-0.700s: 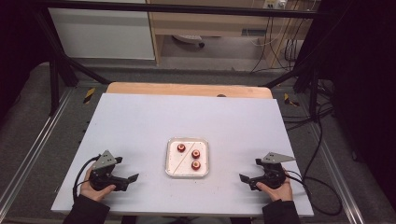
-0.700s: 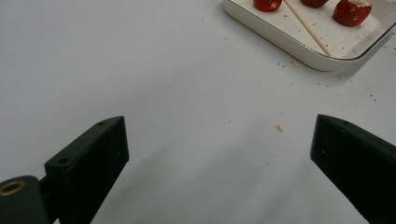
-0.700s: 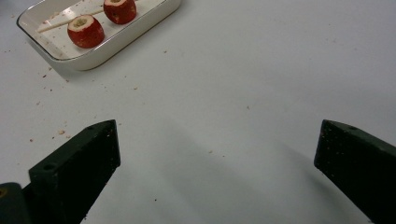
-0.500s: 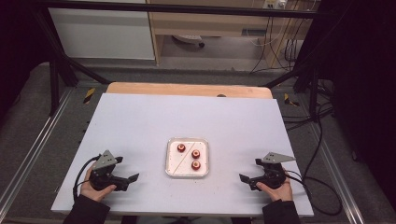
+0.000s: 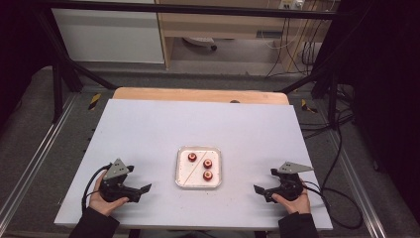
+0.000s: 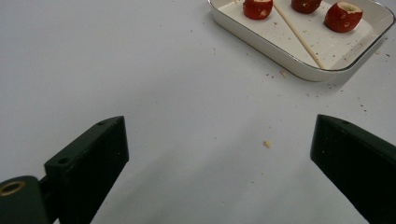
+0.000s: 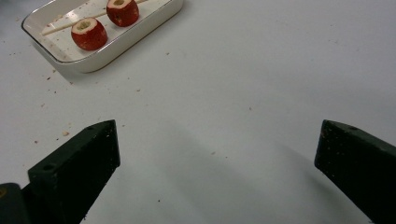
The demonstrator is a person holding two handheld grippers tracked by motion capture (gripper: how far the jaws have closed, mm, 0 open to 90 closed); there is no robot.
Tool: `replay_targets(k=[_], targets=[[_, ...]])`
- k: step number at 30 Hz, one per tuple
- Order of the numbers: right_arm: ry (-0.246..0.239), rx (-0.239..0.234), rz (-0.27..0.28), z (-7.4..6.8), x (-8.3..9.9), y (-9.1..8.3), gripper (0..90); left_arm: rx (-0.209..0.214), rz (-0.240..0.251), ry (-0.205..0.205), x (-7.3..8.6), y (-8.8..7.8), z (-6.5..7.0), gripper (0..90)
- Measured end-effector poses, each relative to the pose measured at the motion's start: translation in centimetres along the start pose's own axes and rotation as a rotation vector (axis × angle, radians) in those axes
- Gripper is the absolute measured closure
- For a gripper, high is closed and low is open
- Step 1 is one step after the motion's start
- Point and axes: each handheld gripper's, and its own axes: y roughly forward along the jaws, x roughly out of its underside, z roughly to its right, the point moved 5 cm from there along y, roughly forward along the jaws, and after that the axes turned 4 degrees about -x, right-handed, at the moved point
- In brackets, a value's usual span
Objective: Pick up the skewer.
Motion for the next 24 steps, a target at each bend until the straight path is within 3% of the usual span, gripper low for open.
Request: replay_targets(k=[15, 24], targets=[[0.01, 0.0, 0.001, -0.1, 0.0, -0.1, 0.6, -0.012, -0.012, 0.009, -1.2, 0.6, 1.3, 5.0], [0.004, 0.001, 0.001, 0.0, 0.0, 0.0, 0.6, -0.022, -0.024, 0.025, -2.4, 1.2, 2.8, 5.1]])
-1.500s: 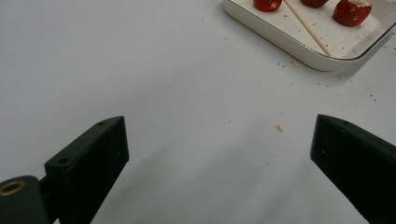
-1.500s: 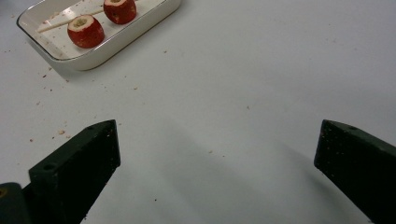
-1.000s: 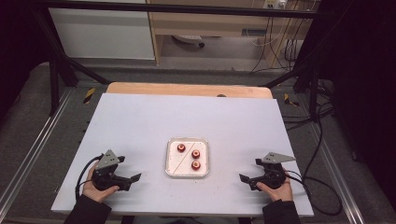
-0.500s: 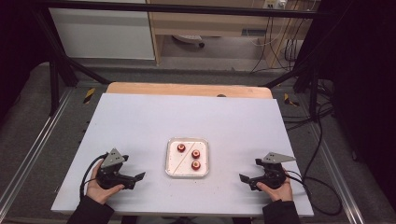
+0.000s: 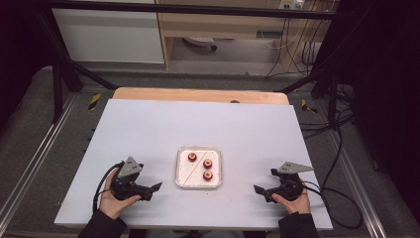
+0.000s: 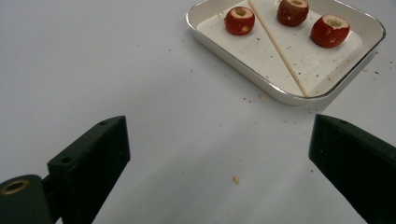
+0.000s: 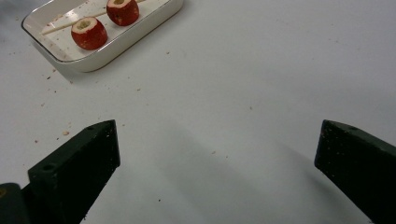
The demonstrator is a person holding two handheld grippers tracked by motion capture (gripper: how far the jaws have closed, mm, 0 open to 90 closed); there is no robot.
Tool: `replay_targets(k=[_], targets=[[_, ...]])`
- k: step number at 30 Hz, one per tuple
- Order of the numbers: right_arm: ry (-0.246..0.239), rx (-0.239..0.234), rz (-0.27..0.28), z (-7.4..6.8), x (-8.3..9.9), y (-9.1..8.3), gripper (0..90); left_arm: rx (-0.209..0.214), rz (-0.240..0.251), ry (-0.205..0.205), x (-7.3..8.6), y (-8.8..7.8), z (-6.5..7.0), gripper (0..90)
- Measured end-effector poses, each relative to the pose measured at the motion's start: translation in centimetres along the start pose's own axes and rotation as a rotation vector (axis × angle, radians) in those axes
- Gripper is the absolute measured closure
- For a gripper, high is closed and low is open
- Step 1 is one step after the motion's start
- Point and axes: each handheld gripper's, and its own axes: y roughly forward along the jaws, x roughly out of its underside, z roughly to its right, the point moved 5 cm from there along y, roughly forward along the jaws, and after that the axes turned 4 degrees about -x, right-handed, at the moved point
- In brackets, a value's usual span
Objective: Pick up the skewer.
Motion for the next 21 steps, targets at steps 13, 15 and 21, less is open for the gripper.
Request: replay_targets(k=[13, 15, 21], targets=[[0.002, 0.002, 0.0, 0.0, 0.0, 0.0, 0.6, -0.002, 0.012, -0.003, -3.5, 1.5, 2.3, 7.3], [0.005, 0.001, 0.001, 0.0, 0.0, -0.1, 0.6, -0.001, 0.003, -0.004, -3.9, 2.0, 2.7, 7.8], [0.002, 0.003, -0.001, 0.0, 0.0, 0.0, 0.6, 0.006, -0.015, 0.001, -4.9, 3.7, 3.9, 13.6]])
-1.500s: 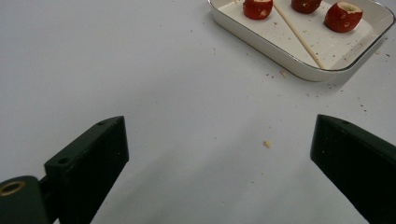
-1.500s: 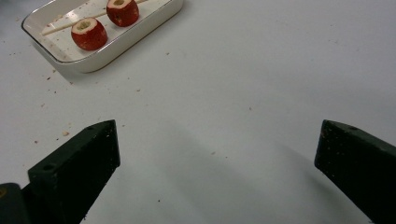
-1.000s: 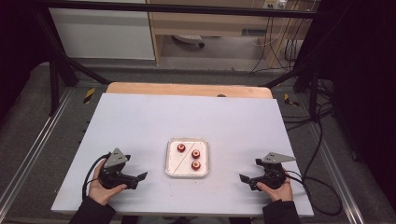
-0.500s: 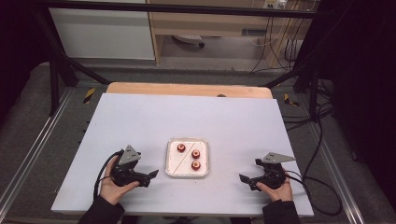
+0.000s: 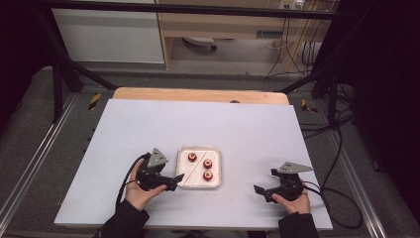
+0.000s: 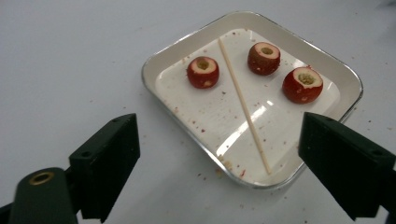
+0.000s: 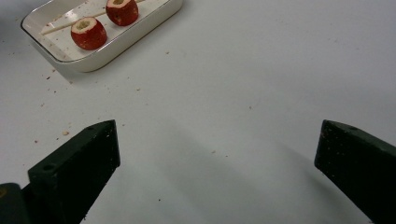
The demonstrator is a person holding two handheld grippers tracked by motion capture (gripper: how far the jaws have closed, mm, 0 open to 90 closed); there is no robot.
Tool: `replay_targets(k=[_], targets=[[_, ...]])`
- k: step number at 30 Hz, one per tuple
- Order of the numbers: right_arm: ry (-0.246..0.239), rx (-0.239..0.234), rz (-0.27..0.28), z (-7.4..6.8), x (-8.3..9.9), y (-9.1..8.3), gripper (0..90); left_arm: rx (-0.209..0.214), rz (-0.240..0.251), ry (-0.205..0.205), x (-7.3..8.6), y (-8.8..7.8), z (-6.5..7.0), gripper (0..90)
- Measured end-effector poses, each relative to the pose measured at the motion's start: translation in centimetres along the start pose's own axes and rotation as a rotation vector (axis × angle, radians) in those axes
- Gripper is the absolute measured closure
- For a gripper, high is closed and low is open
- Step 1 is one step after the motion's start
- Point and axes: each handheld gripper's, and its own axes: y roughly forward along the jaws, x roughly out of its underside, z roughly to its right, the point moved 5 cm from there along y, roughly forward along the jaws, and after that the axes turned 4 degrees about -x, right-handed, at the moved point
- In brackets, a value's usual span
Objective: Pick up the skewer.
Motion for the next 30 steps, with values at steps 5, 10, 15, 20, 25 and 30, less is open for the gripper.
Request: replay_targets(k=[5, 10, 15, 20, 25, 30], targets=[[0.002, -0.001, 0.0, 0.0, 0.0, 0.0, 0.7, -0.006, -0.026, 0.006, -0.4, 1.3, 0.9, 22.4], [0.0, 0.001, -0.002, 0.0, 0.0, 0.0, 0.7, 0.011, -0.041, 0.005, -0.9, 2.4, 1.8, 32.0], [0.004, -0.001, 0.0, 0.0, 0.0, 0.0, 0.8, 0.003, -0.078, 0.003, -1.0, 3.5, 2.5, 44.2], [0.004, 0.0, 0.002, 0.0, 0.0, -0.1, 0.8, -0.022, -0.089, 0.005, -0.6, 4.3, 2.6, 56.0], [0.003, 0.0, -0.001, 0.0, 0.0, 0.0, 0.8, -0.01, -0.098, -0.014, -0.2, 4.2, 2.7, 69.4], [0.003, 0.0, -0.001, 0.0, 0.0, 0.0, 0.8, -0.01, -0.104, -0.041, 0.2, 4.5, 2.7, 75.8]])
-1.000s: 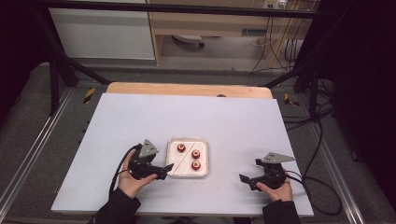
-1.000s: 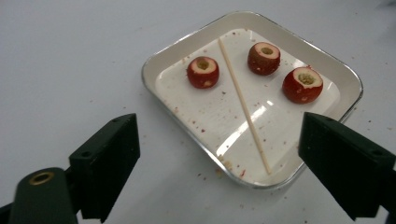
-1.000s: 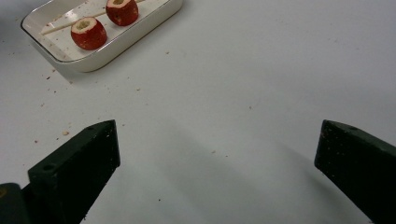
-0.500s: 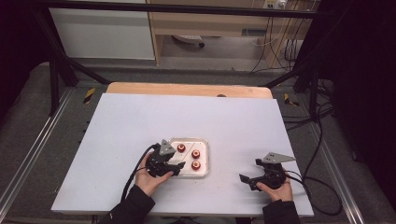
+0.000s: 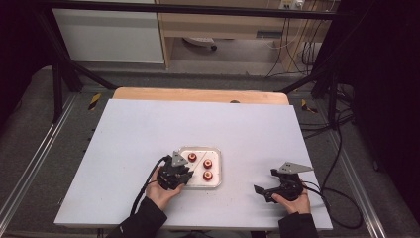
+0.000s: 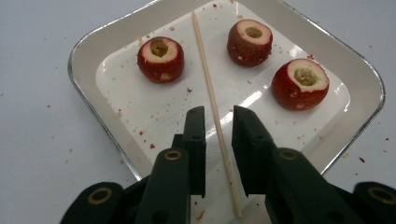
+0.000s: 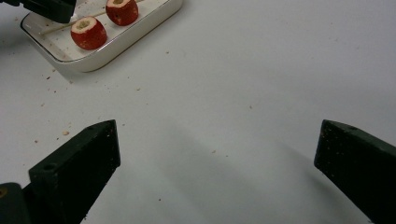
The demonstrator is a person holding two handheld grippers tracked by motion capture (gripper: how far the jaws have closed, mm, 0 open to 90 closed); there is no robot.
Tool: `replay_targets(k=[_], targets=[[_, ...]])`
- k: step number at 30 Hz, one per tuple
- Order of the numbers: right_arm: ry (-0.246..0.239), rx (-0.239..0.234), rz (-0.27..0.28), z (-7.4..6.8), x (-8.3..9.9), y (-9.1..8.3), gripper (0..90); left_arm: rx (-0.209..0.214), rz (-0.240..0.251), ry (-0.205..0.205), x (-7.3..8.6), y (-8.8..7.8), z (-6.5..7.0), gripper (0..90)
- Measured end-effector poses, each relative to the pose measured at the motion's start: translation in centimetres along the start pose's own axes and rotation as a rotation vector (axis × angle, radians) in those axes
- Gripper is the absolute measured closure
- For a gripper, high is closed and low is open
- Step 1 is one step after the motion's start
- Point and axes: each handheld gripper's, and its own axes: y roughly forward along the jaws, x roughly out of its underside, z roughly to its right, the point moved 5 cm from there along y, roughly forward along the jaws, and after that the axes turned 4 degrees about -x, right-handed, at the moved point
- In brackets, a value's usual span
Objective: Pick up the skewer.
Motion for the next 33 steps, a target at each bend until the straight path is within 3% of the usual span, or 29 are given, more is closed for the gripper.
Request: replay_targets(k=[15, 22, 33], targets=[[-0.002, -0.004, -0.005, 0.01, 0.01, 0.02, 0.8, -0.027, 0.01, -0.023, 0.37, 0.2, 0.78, 86.6], [-0.002, -0.006, -0.002, 0.0, 0.0, 0.04, 0.8, -0.035, 0.017, -0.061, 0.45, 0.19, 0.79, 87.5], [0.0, -0.009, -0.003, -0.03, 0.02, 0.11, 0.9, -0.031, 0.041, -0.072, 0.59, 0.14, 0.66, 88.2]])
